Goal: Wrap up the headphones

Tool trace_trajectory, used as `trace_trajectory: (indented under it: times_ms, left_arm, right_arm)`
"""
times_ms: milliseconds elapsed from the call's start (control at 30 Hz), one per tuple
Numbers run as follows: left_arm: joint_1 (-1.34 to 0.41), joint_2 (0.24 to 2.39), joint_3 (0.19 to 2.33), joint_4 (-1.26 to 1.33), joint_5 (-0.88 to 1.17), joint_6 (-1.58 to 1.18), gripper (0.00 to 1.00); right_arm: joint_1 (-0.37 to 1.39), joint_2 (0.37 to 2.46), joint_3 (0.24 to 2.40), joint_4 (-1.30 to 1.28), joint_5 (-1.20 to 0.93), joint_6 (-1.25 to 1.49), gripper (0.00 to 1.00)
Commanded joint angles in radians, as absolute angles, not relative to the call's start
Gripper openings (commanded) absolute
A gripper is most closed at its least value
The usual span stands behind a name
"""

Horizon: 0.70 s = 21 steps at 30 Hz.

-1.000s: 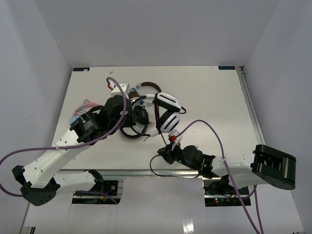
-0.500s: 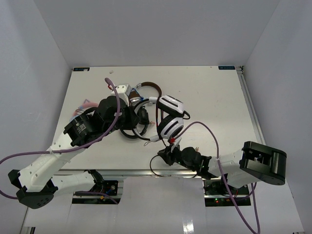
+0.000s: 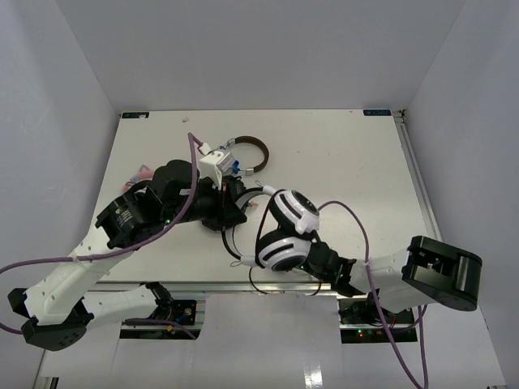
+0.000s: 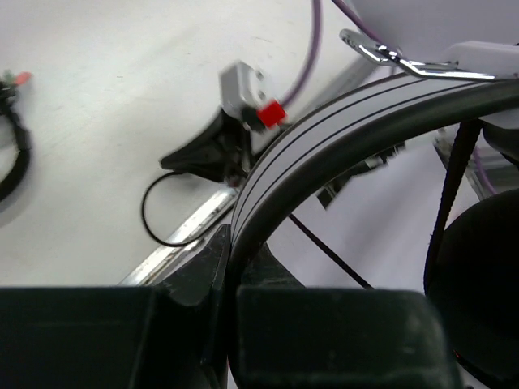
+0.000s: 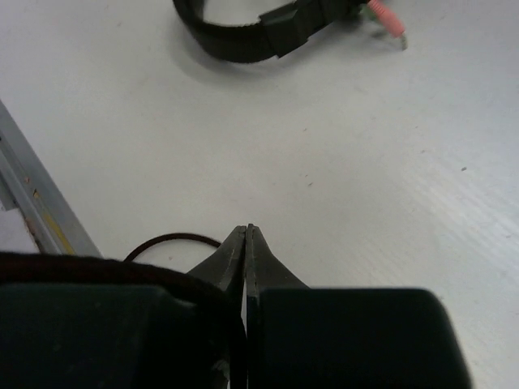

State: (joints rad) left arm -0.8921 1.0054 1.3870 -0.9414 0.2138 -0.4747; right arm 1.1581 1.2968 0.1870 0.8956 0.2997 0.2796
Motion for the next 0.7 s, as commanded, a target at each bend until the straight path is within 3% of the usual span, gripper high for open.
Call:
trace_trajectory:
  times_ms: [0,267,533,667]
  left_arm:
    - [-0.895,0.950,1.386,-0.904,0.523,-0.313,0.00]
    - [-0.896,1.051,1.254,-0.992,0.389,-0.098,0.00]
    - [-0.910,1.243,1.225,-1.016,-0.260,-0.140,0.00]
    - [-0.911,1.251,1.263,-0.994,-0.385,-0.174,0.00]
  right_arm:
    - [1.031,1.155,0.324,0.640,0.297,0.220,0.08]
    - [0.839,1.023,0.685,0.146,0.179,0.146,0.08]
    - [0.822,0.994,0.877,-0.127,0.110,0.106,0.08]
    - [0.823,0.963,0.857,-0.167,0.079,0.128,0.08]
